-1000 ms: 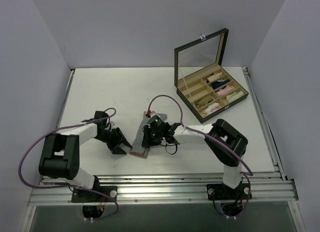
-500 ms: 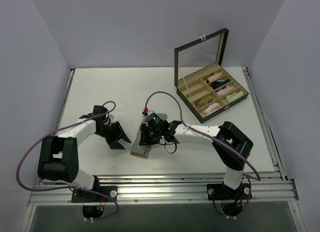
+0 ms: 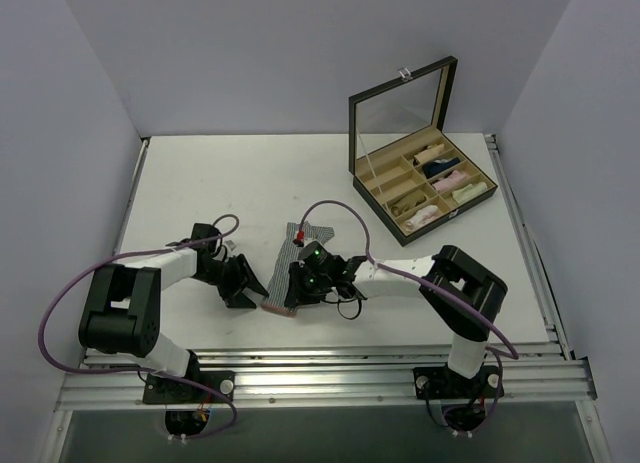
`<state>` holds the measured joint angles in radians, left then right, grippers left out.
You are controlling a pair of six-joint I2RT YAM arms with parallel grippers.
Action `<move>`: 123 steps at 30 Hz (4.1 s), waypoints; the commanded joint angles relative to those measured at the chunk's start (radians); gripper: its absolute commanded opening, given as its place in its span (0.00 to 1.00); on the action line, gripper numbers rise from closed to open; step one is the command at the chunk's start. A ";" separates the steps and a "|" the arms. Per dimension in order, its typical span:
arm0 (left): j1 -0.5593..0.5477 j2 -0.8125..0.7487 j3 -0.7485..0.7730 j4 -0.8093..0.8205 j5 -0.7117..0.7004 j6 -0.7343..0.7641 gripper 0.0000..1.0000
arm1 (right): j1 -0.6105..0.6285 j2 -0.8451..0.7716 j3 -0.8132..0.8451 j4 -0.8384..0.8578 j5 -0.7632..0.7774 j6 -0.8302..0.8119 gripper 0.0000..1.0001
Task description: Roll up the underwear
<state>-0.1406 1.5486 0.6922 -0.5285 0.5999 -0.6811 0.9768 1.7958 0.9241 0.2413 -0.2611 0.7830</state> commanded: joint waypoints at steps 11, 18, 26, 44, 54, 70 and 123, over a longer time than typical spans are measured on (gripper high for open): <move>-0.036 0.042 -0.040 0.159 0.020 -0.014 0.57 | 0.005 0.008 -0.030 -0.011 0.003 0.009 0.16; -0.051 0.061 -0.034 0.153 0.011 -0.018 0.42 | 0.003 0.008 -0.025 -0.028 0.016 0.005 0.16; -0.050 0.031 0.058 0.052 0.014 -0.020 0.04 | 0.011 -0.042 0.090 -0.195 0.138 -0.114 0.20; -0.047 0.156 0.179 -0.097 0.109 -0.103 0.02 | 0.233 -0.050 0.278 -0.330 0.422 -0.734 0.56; -0.048 0.206 0.216 -0.154 0.129 -0.127 0.02 | 0.287 0.045 0.288 -0.300 0.542 -0.878 0.56; -0.047 0.265 0.231 -0.203 0.126 -0.132 0.02 | 0.329 0.056 0.225 -0.214 0.559 -0.926 0.54; 0.078 0.035 0.181 0.033 0.124 -0.006 0.50 | -0.182 0.323 0.369 -0.209 -0.556 -0.464 0.00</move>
<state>-0.0437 1.6203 0.8845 -0.5934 0.6823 -0.6899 0.8143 2.0632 1.2568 0.0612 -0.7677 0.2932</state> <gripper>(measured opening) 0.498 0.054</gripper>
